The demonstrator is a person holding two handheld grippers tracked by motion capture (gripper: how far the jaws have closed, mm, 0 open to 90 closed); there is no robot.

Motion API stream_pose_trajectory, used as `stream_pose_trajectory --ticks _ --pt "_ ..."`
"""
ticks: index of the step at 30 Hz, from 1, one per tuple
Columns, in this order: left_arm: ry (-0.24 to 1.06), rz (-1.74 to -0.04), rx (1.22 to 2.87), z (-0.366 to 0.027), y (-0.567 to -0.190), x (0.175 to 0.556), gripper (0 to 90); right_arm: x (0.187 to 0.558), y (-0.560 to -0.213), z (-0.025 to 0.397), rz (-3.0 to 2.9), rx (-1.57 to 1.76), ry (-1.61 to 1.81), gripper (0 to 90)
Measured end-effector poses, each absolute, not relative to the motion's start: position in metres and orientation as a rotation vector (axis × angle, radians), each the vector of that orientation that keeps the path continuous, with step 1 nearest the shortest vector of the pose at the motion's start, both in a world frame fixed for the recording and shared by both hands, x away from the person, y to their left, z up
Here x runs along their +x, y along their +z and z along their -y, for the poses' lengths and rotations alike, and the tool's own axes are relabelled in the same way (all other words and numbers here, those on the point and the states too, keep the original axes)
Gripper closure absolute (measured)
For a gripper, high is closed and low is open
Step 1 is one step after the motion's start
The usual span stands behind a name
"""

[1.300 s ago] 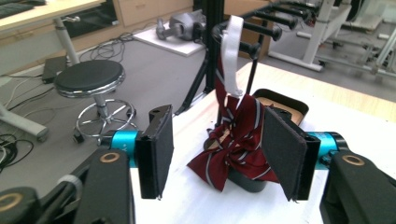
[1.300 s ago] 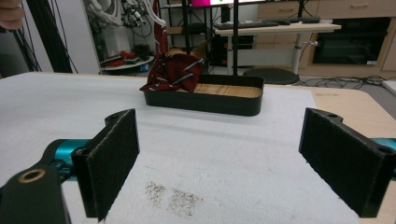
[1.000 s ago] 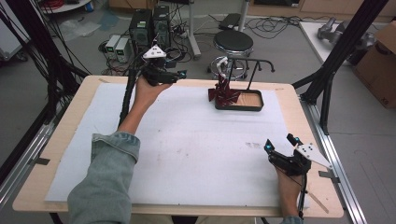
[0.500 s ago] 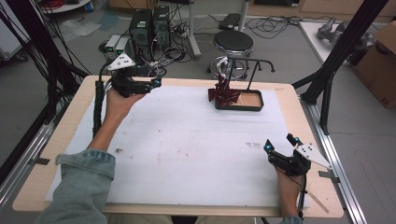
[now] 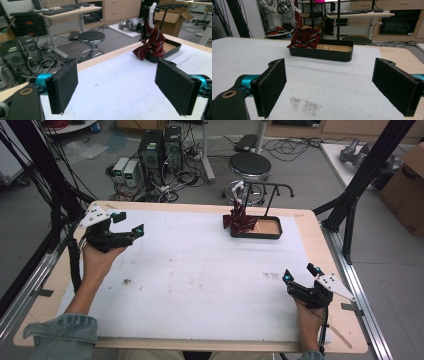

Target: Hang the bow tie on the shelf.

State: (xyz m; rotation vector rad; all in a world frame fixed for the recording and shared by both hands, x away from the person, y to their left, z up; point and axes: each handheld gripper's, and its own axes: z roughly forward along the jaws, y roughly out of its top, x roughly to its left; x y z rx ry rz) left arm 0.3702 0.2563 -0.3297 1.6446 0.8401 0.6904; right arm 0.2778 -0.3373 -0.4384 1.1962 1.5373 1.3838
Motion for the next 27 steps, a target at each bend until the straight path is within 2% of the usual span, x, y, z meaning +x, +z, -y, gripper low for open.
stream_pose_trajectory --ticks 17,27 --pt "0.782 -0.99 1.611 -0.304 -0.39 0.309 17.4 0.277 -0.438 0.337 -1.536 1.203 1.383 11.3" --pt "0.78 -1.039 1.636 -0.31 -0.412 0.298 17.2 0.277 -0.438 0.337 -1.535 1.203 1.38 11.3"
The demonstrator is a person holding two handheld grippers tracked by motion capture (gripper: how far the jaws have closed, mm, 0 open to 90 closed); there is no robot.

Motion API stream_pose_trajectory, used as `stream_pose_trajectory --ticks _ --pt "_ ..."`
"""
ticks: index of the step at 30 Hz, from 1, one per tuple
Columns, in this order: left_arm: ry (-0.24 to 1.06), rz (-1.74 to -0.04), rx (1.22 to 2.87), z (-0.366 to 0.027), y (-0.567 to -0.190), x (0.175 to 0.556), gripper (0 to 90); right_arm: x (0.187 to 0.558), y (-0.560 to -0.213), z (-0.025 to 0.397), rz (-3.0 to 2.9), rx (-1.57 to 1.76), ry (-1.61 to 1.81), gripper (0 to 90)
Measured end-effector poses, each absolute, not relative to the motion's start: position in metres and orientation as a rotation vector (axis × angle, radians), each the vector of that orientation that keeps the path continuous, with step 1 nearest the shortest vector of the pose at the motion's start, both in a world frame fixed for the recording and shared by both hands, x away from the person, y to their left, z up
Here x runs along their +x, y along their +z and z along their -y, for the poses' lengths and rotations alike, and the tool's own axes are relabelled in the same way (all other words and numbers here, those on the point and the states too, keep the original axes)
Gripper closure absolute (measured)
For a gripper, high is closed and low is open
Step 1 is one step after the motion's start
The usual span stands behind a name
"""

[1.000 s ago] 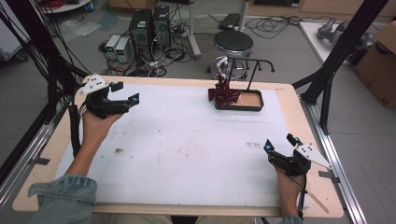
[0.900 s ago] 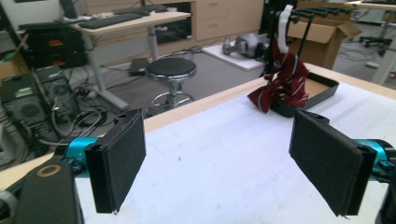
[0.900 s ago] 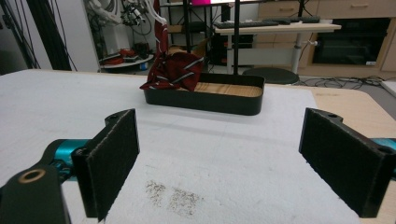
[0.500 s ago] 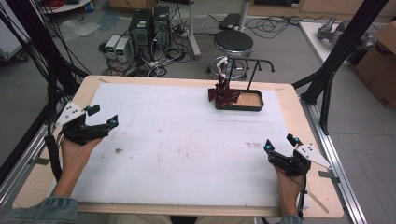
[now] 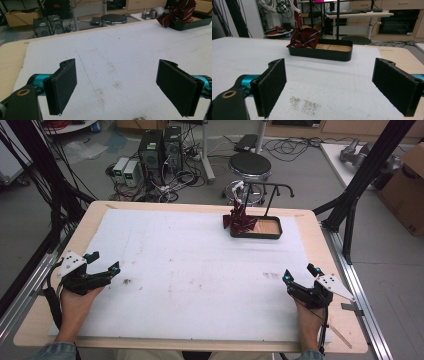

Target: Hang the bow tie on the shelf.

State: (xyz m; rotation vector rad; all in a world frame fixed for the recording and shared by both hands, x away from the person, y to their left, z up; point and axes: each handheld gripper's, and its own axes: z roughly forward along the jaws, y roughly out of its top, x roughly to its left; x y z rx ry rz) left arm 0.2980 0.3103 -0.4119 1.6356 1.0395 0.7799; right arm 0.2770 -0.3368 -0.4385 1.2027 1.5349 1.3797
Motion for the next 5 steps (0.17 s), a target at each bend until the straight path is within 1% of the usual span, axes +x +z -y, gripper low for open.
stream_pose_trajectory --ticks 5 --pt "0.787 -1.05 1.648 -0.3089 -0.4156 0.2976 17.2 0.277 -0.4385 0.3367 -1.535 1.202 1.379 11.3"
